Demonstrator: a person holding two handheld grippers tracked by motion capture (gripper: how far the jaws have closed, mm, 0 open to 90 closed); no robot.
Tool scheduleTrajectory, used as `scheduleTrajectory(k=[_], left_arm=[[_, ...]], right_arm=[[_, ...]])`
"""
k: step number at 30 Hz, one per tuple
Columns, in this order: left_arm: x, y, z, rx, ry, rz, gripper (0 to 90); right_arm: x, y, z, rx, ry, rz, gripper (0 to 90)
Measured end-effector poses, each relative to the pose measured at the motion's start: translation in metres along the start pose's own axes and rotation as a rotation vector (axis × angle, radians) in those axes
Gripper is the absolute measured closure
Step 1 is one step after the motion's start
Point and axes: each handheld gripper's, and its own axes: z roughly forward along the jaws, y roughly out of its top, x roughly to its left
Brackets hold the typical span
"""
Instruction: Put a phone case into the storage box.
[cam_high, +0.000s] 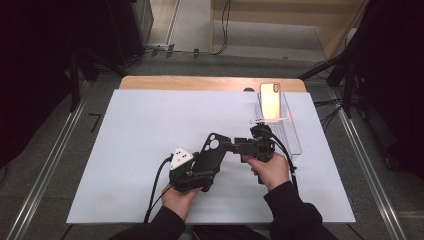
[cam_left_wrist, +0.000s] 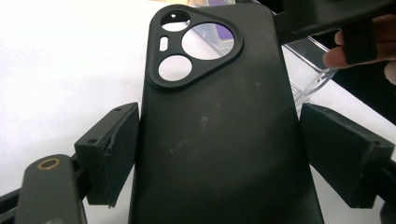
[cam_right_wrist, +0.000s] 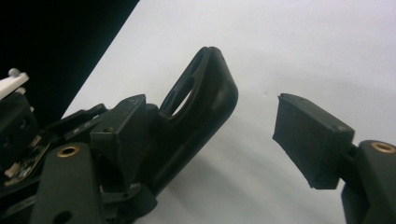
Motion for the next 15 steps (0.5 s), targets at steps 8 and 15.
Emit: scheduleTrajectory(k=[8,15], left_arm=[[-0.003,-0.001,-0.001,-0.015,-0.011,0.001,15.0],[-0.007,-0.002,-0.001,-0.033,-0.016,0.014,14.9]], right_arm=[[-0.001,0.005,0.01,0.013,0.022,0.038,34.5],[-0.001,0.007,0.013,0.012,0.074,0.117,64.0]])
